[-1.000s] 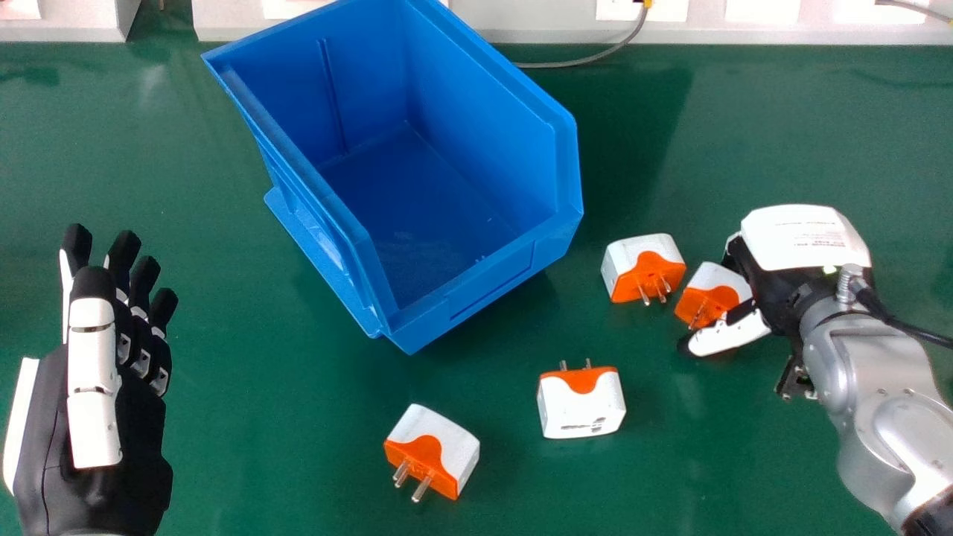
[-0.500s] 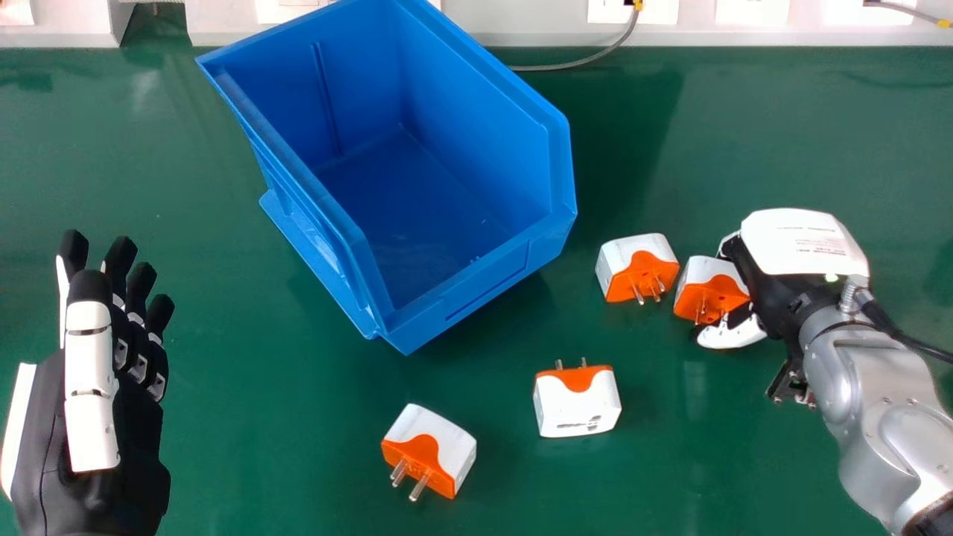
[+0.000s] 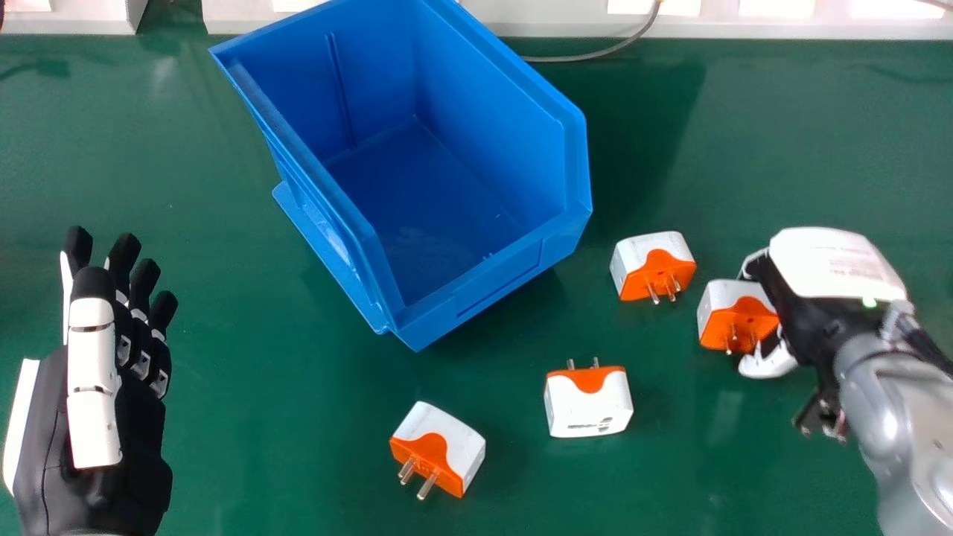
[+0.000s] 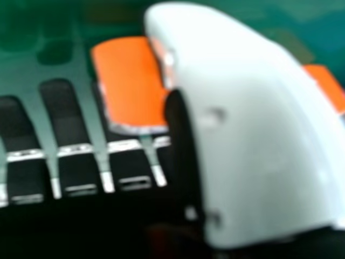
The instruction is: Pick all objects and put in blue box
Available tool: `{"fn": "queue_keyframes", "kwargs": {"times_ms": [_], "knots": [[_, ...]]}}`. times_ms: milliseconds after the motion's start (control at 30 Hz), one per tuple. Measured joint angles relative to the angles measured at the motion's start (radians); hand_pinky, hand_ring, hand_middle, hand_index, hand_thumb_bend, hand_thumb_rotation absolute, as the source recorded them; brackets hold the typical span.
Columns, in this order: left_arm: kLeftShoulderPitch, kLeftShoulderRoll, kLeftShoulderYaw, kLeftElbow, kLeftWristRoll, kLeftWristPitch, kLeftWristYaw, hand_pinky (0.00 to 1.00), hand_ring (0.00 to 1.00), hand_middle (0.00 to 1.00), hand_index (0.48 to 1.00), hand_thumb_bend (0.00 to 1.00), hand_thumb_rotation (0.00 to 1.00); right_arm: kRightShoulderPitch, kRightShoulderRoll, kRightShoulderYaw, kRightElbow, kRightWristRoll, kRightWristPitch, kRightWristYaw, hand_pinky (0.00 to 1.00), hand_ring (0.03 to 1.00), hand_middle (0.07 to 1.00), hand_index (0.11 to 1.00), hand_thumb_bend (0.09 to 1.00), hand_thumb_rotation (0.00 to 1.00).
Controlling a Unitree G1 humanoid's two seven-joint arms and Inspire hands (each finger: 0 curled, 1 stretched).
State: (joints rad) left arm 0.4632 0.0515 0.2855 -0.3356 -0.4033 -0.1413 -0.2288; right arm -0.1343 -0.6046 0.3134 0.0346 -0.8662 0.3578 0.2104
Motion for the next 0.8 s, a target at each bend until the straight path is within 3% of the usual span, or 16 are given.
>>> {"fn": "queue_keyframes", "kwargs": {"times_ms": [67, 133, 200, 367, 700, 800], "knots": [[-0.003, 0.0, 0.002, 0.001, 0.0, 0.0, 0.0, 1.0, 1.0, 1.0, 1.0, 0.44, 0.93, 0.045, -0.011, -0.037, -0.057, 0.0, -0.008, -0.014, 0.22, 0.318, 0.416, 0.482, 0.297, 0.25], [-0.011, 0.001, 0.003, 0.003, 0.0, 0.0, -0.001, 1.0, 1.0, 1.0, 1.0, 0.45, 0.94, 0.076, -0.017, -0.079, -0.108, 0.0, -0.014, -0.036, 0.17, 0.244, 0.336, 0.477, 0.436, 0.17], [-0.019, 0.001, 0.003, 0.006, 0.0, 0.0, -0.002, 1.0, 1.0, 1.0, 1.0, 0.45, 0.95, 0.092, -0.019, -0.123, -0.162, -0.001, -0.015, -0.053, 0.14, 0.216, 0.295, 0.474, 0.474, 0.15], [-0.029, 0.001, 0.003, 0.015, 0.001, -0.001, -0.007, 1.0, 1.0, 1.0, 1.0, 0.45, 0.95, 0.098, -0.014, -0.178, -0.286, -0.004, -0.015, -0.058, 0.11, 0.175, 0.249, 0.471, 0.488, 0.14], [-0.032, 0.0, 0.003, 0.02, 0.001, -0.001, -0.012, 1.0, 1.0, 1.0, 1.0, 0.45, 0.95, 0.122, 0.039, -0.204, -0.416, 0.008, -0.042, -0.05, 0.05, 0.092, 0.144, 0.469, 0.489, 0.14], [-0.032, 0.0, 0.002, 0.02, 0.01, -0.004, -0.012, 1.0, 1.0, 1.0, 1.0, 0.44, 0.97, 0.133, 0.053, -0.203, -0.462, 0.008, -0.069, -0.049, 0.05, 0.091, 0.146, 0.469, 0.489, 0.14]]}}
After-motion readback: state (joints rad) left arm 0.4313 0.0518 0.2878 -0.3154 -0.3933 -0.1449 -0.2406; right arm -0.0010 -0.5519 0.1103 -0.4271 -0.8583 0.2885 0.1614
